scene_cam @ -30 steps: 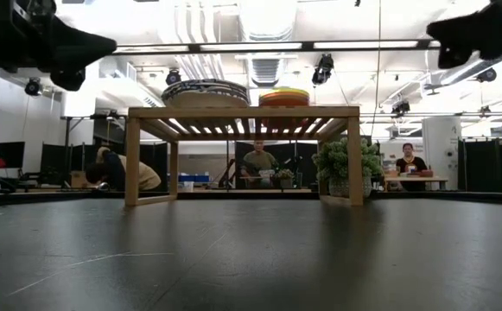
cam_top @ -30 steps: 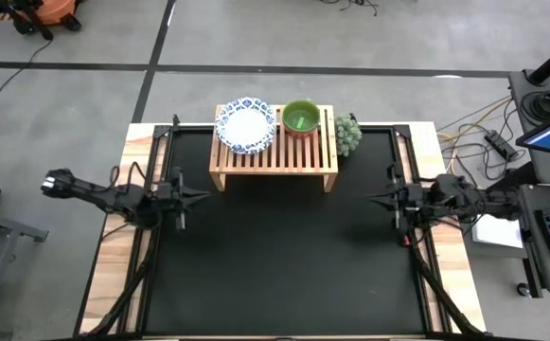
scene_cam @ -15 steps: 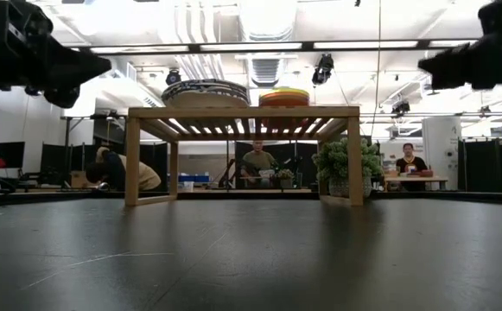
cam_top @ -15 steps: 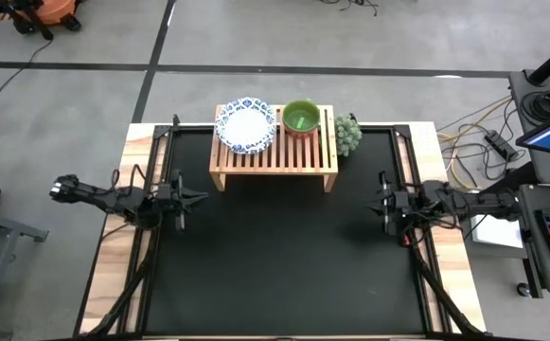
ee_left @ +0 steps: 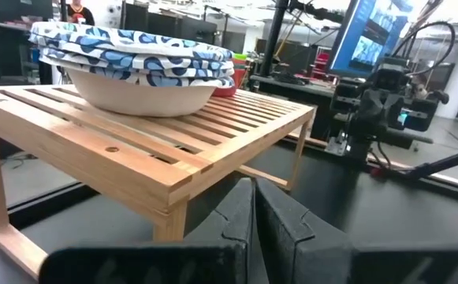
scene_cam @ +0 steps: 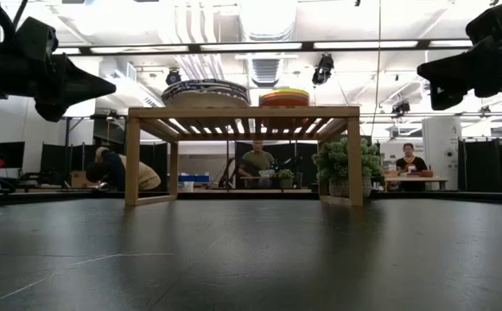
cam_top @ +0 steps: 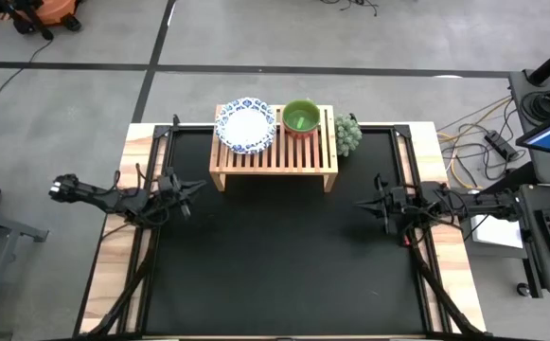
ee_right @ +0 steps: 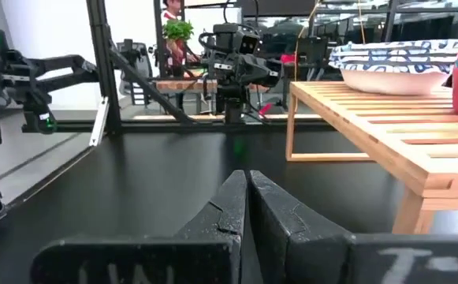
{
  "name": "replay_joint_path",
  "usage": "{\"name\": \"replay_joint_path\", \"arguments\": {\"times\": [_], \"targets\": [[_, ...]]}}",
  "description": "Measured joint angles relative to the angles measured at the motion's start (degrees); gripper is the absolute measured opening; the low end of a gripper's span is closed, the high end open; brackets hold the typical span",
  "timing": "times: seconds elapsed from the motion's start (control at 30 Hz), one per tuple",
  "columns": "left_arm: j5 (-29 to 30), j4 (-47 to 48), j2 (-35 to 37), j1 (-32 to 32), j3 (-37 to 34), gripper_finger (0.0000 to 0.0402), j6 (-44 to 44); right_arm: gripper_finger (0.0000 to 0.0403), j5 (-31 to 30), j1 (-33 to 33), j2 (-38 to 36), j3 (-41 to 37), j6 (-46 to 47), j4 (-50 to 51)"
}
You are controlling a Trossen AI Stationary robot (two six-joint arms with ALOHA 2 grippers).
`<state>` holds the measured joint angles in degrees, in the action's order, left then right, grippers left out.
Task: Place and stack bowls onto a shelf
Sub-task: Return to Home Position
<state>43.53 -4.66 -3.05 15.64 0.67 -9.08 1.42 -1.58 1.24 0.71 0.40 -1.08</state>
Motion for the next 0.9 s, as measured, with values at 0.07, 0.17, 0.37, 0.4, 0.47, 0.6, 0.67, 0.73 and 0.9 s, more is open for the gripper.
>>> {"name": "replay_joint_path", "arguments": {"times": [0.07, 0.17, 0.37, 0.4, 0.47, 0.6, 0.67, 0.73, 0.9], "targets": [[0.0, 0.1, -0.1, 0.0, 0.0, 0.0000, 0.0, 0.0009, -0.1, 0.0, 0.3, 0.0, -0.3, 0.0], [0.0, 0.1, -0.4, 0.0, 0.0, 0.0000, 0.0, 0.0009, -0.1, 0.0, 0.3, 0.0, -1.0, 0.1], [-0.1, 0.0, -0.6, 0.0, 0.0, 0.0000, 0.0, 0.0009, -0.1, 0.0, 0.4, 0.0, -1.0, 0.1], [-0.1, 0.0, -0.7, 0.0, 0.0, 0.0000, 0.0, 0.0009, 0.0, 0.0, 0.4, 0.0, -1.0, 0.1], [-0.2, 0.0, -0.7, 0.0, 0.0, 0.0000, 0.0, 0.0009, 0.0, 0.0, 0.4, 0.0, -1.0, 0.1], [-0.2, 0.0, -0.9, 0.0, 0.0, 0.0000, 0.0, 0.0009, 0.0, 0.0, 0.4, 0.0, -1.0, 0.2], [-0.2, 0.0, -1.1, 0.0, 0.0, 0.0000, 0.0, 0.0009, 0.0, 0.0, 0.4, 0.0, -1.0, 0.2], [-0.2, 0.0, -1.2, 0.0, 0.0, 0.0000, 0.0, 0.0009, 0.0, 0.0, 0.4, 0.0, -1.0, 0.2], [-0.2, 0.0, -1.1, 0.0, 0.0, 0.0000, 0.0, 0.0009, 0.0, 0.0, 0.4, -0.1, -1.0, 0.2]]}}
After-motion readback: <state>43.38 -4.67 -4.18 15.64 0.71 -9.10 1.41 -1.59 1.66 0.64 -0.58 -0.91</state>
